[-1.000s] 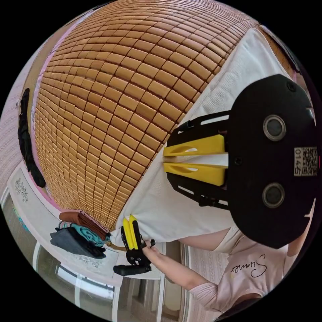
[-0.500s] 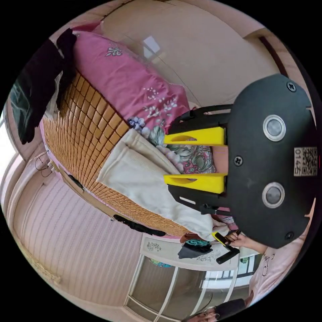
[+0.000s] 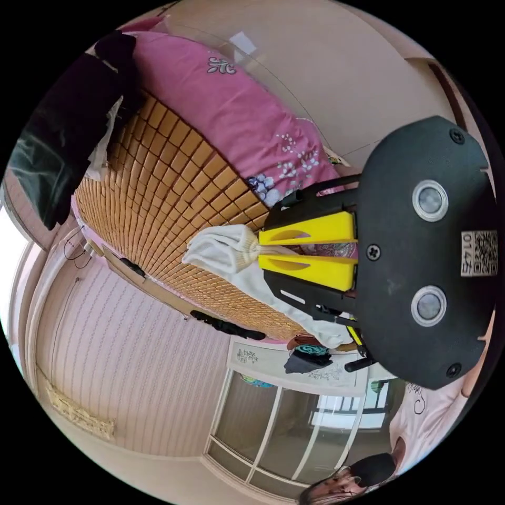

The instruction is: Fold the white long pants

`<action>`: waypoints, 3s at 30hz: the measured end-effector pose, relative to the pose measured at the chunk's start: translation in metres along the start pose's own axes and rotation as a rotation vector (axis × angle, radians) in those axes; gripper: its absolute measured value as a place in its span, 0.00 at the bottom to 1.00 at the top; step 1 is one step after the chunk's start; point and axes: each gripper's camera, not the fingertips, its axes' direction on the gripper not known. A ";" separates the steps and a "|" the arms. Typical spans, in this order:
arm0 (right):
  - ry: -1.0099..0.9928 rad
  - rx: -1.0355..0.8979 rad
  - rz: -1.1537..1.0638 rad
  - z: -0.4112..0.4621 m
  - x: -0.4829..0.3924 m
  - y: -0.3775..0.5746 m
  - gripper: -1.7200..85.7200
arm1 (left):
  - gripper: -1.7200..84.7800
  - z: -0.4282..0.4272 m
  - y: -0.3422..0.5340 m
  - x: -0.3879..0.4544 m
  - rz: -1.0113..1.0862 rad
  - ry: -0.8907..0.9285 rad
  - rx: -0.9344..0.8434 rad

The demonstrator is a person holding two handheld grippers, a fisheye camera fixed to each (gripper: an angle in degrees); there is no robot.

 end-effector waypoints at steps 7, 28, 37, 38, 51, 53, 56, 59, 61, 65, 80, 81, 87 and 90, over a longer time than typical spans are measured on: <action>0.308 -0.271 0.071 0.048 0.027 0.012 0.05 | 0.01 0.004 0.030 0.009 -0.046 0.040 -0.037; 0.636 -0.821 -1.025 0.514 -0.408 0.170 0.02 | 0.01 -0.014 0.059 0.051 0.162 -0.044 0.200; 0.792 -1.020 -0.974 0.679 -0.409 0.175 0.01 | 0.01 0.063 0.070 0.030 0.061 -0.058 0.103; 0.831 -1.106 -1.036 0.697 -0.415 0.181 0.01 | 0.01 0.066 0.071 0.031 0.070 -0.060 0.100; 0.833 -1.342 -1.052 0.780 -0.425 0.182 0.01 | 0.01 0.089 0.080 0.042 0.107 -0.048 0.087; 0.833 -1.350 -1.050 0.785 -0.425 0.181 0.01 | 0.01 0.092 0.081 0.046 0.112 -0.053 0.084; 0.850 -1.346 -1.063 0.790 -0.427 0.183 0.01 | 0.01 0.096 0.082 0.055 0.128 -0.073 0.073; 0.916 -1.302 -1.142 0.789 -0.432 0.196 0.01 | 0.01 0.099 0.082 0.063 0.152 -0.086 0.061; 0.973 -1.270 -1.197 0.789 -0.434 0.206 0.01 | 0.01 0.101 0.082 0.068 0.178 -0.095 0.054; 1.081 -1.253 -1.353 0.788 -0.436 0.225 0.01 | 0.01 0.112 0.086 0.110 0.387 -0.297 0.019; 1.096 -1.407 -1.302 0.753 -0.425 0.169 0.01 | 0.01 0.114 0.069 0.101 0.341 -0.166 -0.014; 1.090 -1.391 -1.302 0.744 -0.424 0.163 0.01 | 0.01 0.113 0.067 0.099 0.340 -0.157 -0.016; 0.805 -1.218 -1.211 0.654 -0.414 0.096 0.01 | 0.01 0.087 0.055 0.094 0.359 -0.094 -0.042; 0.409 -1.008 -0.971 0.553 -0.393 0.029 0.01 | 0.01 0.052 0.067 0.092 0.288 -0.069 0.037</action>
